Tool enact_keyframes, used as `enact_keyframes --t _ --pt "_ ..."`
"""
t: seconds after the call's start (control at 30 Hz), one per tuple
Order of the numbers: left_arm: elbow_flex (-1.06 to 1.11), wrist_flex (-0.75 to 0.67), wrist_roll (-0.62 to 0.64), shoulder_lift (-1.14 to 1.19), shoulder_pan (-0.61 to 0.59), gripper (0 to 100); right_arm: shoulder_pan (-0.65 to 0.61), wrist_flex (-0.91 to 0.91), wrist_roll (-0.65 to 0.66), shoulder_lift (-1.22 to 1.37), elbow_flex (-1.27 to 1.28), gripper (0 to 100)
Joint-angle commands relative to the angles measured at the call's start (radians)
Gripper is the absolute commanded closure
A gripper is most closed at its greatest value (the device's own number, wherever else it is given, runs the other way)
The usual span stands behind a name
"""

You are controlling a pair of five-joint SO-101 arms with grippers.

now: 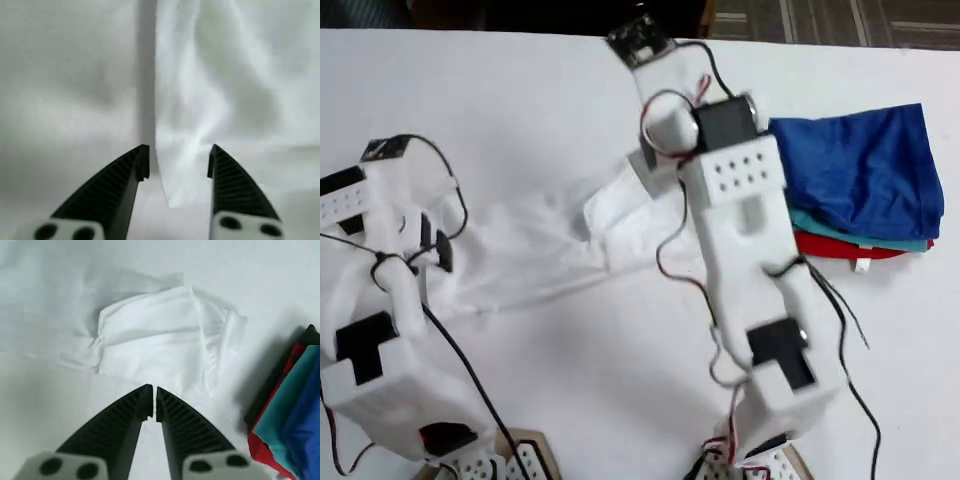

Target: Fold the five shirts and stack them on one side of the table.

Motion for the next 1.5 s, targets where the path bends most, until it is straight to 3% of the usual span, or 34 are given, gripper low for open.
enact_keyframes --t 0.0,0.33,0.77,0.83,0.9,0.97,1.27,1.47 --pt "-0.054 -0.038 0.023 0.06 -0.006 76 0.021 0.018 0.02 -0.203 0.187 97.9" --pt "-0.286 0.017 0.018 0.385 0.02 76 0.054 0.015 0.021 -0.561 0.522 97.9" --pt "-0.489 0.193 0.021 0.539 0.19 76 0.054 0.015 0.021 -0.654 0.554 97.9" --pt "-0.512 0.216 0.018 0.551 0.195 79 0.054 0.015 0.021 -0.654 0.554 97.9" --pt "-0.53 0.232 0.015 0.568 0.187 89 0.054 0.015 0.021 -0.654 0.554 97.9" --pt "-0.542 0.235 -0.015 0.591 0.15 99 0.059 0.015 0.021 -0.654 0.554 97.9" --pt "-0.67 0.305 -0.235 0.624 -0.137 97 0.283 -0.056 0.031 -0.654 0.598 97.9" --pt "-0.86 0.42 -0.351 0.624 -0.311 97 0.302 -0.15 0.068 -0.654 0.753 97.9"
